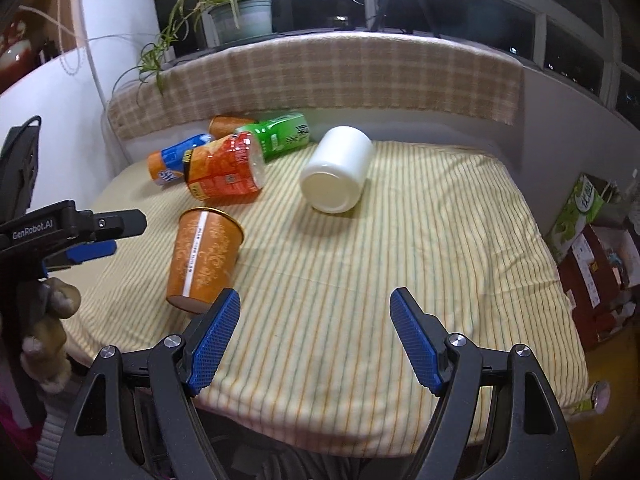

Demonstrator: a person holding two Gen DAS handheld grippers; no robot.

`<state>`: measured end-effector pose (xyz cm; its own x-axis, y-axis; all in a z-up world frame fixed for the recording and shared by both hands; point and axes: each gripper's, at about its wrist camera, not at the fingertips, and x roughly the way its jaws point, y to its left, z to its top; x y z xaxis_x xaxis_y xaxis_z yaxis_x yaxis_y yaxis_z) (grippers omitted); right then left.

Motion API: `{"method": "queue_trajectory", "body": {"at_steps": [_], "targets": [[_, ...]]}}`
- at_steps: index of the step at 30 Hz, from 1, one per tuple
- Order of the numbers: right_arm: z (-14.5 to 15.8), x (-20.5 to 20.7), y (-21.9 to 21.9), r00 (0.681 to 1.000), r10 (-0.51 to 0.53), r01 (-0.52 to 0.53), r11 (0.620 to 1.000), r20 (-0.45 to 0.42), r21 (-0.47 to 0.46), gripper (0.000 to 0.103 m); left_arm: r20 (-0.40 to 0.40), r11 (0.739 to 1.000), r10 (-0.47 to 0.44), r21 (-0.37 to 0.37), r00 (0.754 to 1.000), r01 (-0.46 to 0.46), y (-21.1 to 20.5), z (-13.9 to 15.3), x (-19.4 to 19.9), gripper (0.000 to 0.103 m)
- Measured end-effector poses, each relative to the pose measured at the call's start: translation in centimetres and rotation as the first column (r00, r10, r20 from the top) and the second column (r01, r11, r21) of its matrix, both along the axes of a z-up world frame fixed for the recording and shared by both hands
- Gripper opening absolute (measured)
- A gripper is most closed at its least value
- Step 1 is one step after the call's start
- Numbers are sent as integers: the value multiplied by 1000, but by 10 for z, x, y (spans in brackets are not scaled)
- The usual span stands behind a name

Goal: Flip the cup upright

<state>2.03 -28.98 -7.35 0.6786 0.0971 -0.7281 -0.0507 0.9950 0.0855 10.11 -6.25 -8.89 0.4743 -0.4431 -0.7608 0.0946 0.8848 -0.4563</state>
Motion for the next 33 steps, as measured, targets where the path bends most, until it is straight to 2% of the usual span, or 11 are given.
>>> {"method": "queue_trajectory", "body": {"at_steps": [6,12,17,21,30,33], "targets": [[1,-5,-12,999,-32,32,999,1,13,77,-86,998,-27,-56,996,22,-13,-12,18,101],[-1,-7,-22,998,-55,55,998,-6,26,77,-105,999,-50,-25,993,48,-30,-19,29,101],[-3,-8,-26,998,-65,65,997,-12,29,77,-115,998,-58,2,992,59,-37,-28,36,95],[-4,-8,-30,997,-74,75,997,-14,32,77,-135,997,-72,21,988,75,-42,-36,42,83],[-10,-6,-37,995,-97,98,994,-30,43,77,-125,995,-86,37,989,91,-44,-38,45,69],[-10,-6,-36,995,-97,98,994,-30,43,77,-114,995,-87,45,990,93,-44,-37,45,68]]}}
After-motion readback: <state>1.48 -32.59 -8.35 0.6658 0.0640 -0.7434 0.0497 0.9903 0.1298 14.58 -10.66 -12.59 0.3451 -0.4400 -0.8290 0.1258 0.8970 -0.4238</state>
